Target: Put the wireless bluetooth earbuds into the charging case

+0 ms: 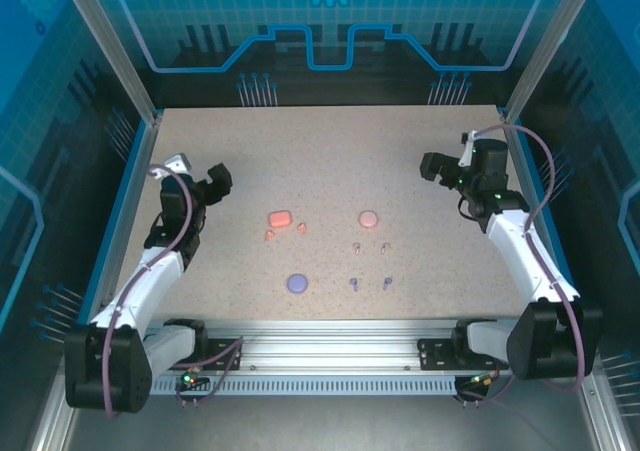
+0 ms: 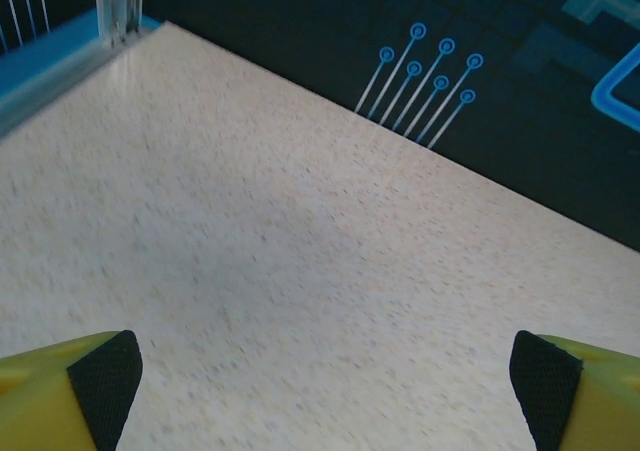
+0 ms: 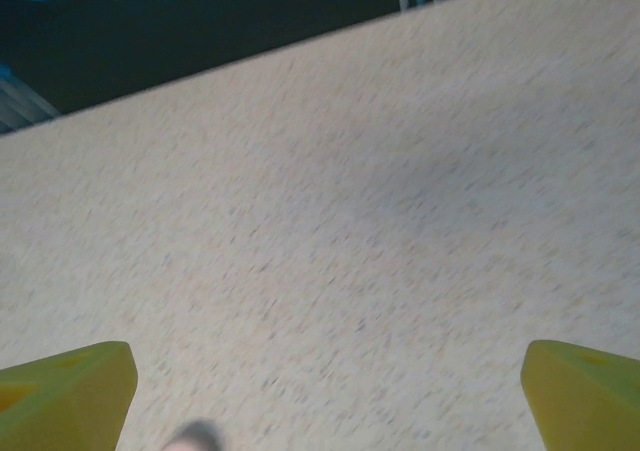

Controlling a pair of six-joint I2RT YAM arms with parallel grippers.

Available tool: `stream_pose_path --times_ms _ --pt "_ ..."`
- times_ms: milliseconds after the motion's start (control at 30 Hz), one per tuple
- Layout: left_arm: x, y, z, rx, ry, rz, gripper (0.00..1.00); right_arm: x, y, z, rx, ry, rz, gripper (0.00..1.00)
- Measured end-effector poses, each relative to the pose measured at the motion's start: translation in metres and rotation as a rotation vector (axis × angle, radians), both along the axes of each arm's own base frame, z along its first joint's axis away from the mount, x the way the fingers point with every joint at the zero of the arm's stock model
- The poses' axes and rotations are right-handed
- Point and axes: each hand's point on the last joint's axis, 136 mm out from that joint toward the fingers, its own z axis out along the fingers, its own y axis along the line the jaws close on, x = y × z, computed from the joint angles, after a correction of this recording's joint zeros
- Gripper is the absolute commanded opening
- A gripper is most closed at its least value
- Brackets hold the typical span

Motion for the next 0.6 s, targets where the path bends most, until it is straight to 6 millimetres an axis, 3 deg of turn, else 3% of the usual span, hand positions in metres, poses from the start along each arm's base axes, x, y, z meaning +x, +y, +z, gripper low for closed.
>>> stream_pose_path --times_ms 100,200,367,600 --pt "-0.012 -0.015 -0.01 -0.096 0.064 -0.016 0.99 -0.02 0.043 -0.018 0.031 0.104 0.096 1.0" --pt "-0.026 -0.03 -0.025 -0.178 0.146 -0.035 0.99 -0.05 0.096 -0.034 0.065 0.211 0.196 1.0" --pt "-0.044 -0.047 -0.04 -0.278 0.245 -0.049 0.99 -0.102 0.168 -0.058 0.088 0.393 0.247 1.0" --pt "-0.04 -0.049 -0.042 -0.323 0.312 -0.019 0.99 -0.156 0.247 -0.084 0.044 0.591 0.146 1.0"
